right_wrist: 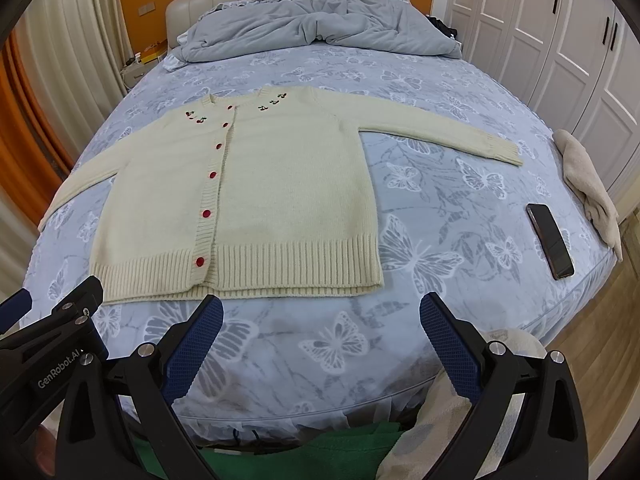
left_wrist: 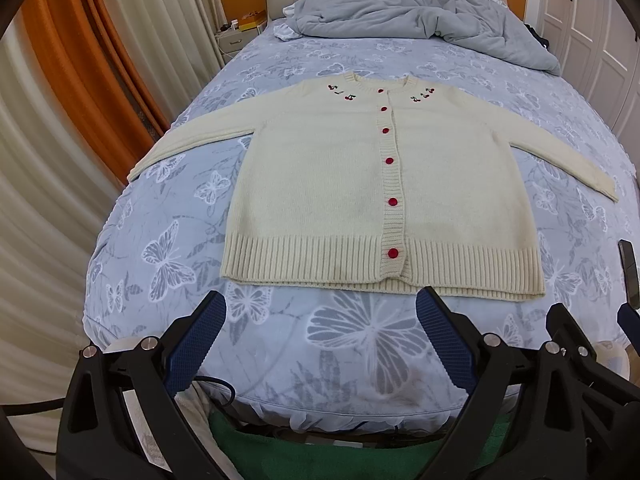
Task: Fold small clothes
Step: 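Grasp the cardigan sleeve cuff with the right tool and lift it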
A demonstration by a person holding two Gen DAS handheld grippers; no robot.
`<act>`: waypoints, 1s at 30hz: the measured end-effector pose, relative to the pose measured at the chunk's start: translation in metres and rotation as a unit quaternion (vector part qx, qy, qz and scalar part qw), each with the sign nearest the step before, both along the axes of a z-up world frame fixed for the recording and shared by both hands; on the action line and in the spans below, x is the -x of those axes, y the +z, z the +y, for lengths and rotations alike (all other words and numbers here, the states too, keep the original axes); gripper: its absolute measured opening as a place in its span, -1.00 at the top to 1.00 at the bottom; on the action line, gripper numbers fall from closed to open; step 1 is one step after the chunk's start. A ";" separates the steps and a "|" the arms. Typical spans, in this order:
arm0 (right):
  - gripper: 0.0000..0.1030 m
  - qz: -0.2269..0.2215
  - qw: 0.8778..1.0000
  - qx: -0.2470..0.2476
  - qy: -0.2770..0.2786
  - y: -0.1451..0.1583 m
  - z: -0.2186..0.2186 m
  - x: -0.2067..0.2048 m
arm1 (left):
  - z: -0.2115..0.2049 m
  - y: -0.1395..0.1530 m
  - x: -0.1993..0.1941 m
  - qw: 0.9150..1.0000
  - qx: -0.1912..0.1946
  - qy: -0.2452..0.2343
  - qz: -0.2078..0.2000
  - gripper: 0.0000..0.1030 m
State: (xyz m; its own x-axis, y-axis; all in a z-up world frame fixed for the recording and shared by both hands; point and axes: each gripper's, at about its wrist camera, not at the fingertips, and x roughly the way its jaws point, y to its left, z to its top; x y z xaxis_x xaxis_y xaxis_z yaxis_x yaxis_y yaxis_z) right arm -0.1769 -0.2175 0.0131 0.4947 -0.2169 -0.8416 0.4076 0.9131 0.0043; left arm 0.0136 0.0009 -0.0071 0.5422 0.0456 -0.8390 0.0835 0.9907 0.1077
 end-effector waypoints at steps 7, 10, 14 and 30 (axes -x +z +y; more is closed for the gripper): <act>-0.88 0.002 1.000 0.000 0.000 -0.001 -0.001 0.000 | 0.001 -0.001 0.000 1.000 -0.002 -0.001 0.000 -0.80; -0.88 0.002 1.000 -0.001 0.000 0.000 0.000 -0.002 | -0.001 0.000 0.000 1.000 -0.001 0.000 0.000 -0.80; -0.88 0.004 1.000 -0.007 0.001 -0.003 -0.002 -0.002 | -0.001 -0.002 0.000 1.000 -0.002 0.001 0.002 -0.80; -0.88 -0.063 0.985 -0.096 -0.128 -0.060 -0.266 -0.085 | 0.007 -0.023 -0.032 0.998 0.063 0.027 0.015 -0.88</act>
State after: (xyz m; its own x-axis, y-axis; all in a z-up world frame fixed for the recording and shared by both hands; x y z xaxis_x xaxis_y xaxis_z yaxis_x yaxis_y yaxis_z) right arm -0.0919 -0.4840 -0.0469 0.5475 -0.1912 -0.8147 0.6095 0.7582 0.2316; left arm 0.0458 0.0075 -0.0296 0.5156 -0.0330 -0.8562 0.0310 0.9993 -0.0198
